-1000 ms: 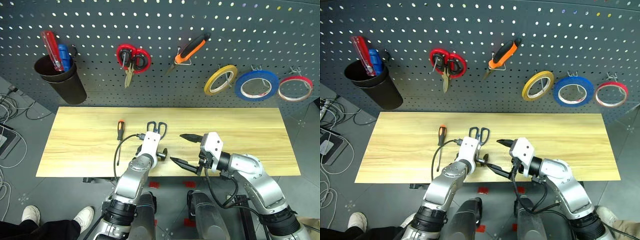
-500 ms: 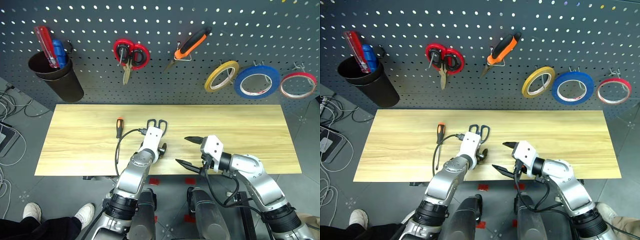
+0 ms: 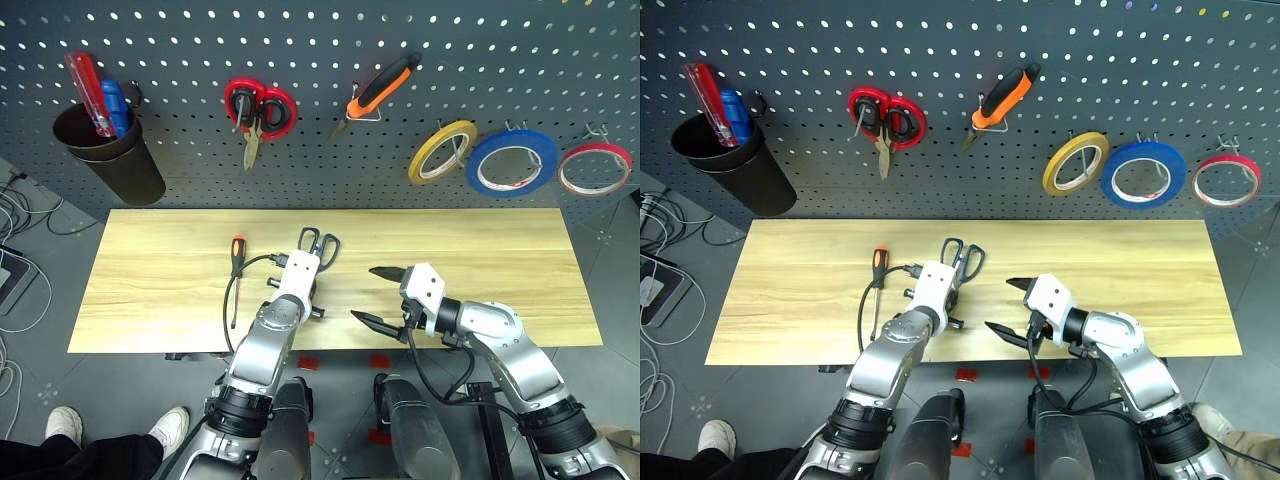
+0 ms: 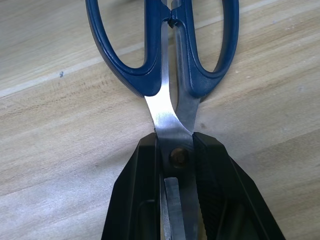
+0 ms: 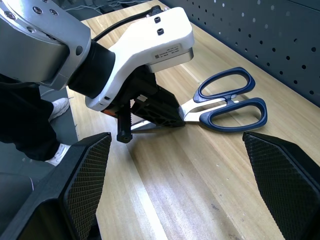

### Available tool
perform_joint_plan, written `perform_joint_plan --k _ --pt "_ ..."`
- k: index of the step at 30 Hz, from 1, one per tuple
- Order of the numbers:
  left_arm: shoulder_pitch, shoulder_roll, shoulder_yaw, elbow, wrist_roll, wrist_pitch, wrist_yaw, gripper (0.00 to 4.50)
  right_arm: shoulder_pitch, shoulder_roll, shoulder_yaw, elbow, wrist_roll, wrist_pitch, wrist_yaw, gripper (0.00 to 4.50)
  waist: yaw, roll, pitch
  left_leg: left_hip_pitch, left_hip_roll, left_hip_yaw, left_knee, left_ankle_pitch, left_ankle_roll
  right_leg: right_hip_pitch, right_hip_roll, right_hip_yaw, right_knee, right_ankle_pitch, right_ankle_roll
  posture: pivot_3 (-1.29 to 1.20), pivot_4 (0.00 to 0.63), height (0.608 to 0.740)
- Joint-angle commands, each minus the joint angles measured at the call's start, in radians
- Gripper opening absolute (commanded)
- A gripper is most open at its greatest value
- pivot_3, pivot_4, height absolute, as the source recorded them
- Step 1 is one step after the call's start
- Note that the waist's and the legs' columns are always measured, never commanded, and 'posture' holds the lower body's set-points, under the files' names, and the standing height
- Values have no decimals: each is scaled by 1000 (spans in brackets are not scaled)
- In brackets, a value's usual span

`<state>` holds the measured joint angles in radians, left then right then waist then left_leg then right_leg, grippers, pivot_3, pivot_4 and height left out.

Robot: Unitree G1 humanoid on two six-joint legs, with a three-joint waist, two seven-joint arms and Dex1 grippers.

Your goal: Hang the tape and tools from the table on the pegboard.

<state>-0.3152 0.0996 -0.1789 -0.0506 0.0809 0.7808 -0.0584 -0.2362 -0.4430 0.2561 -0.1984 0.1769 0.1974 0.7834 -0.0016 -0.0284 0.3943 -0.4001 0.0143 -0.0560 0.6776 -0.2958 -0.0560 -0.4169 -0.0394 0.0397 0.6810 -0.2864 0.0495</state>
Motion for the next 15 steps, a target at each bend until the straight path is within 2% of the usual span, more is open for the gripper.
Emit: perform_joint_plan --k 1,8,11,15 --pt "34 43 -3 9 14 -2 -29 631 -1 13 -24 -19 12 -26 -8 4500 0 0 0 0 0 0 0 0 -1 0 0 0 0 0 0 66 380 740" --pt "102 225 -79 -152 56 -204 -166 631 26 44 -111 -96 89 16 -50 4500 4 0 -6 -4 8 1 -1 3 -6 -4 -2 -1 -1 0 0 80 286 740" --pt "147 297 -97 -198 108 -321 -169 631 37 69 -145 -132 125 25 -79 4500 8 1 -18 -7 10 0 -1 4 -8 -7 -2 -4 -1 0 0 83 261 740" --pt "213 344 -64 -240 151 -466 -141 631 41 106 -185 -193 187 69 -126 4500 10 1 -54 -10 10 0 -1 4 -8 -9 -2 -4 -2 0 0 90 210 740"
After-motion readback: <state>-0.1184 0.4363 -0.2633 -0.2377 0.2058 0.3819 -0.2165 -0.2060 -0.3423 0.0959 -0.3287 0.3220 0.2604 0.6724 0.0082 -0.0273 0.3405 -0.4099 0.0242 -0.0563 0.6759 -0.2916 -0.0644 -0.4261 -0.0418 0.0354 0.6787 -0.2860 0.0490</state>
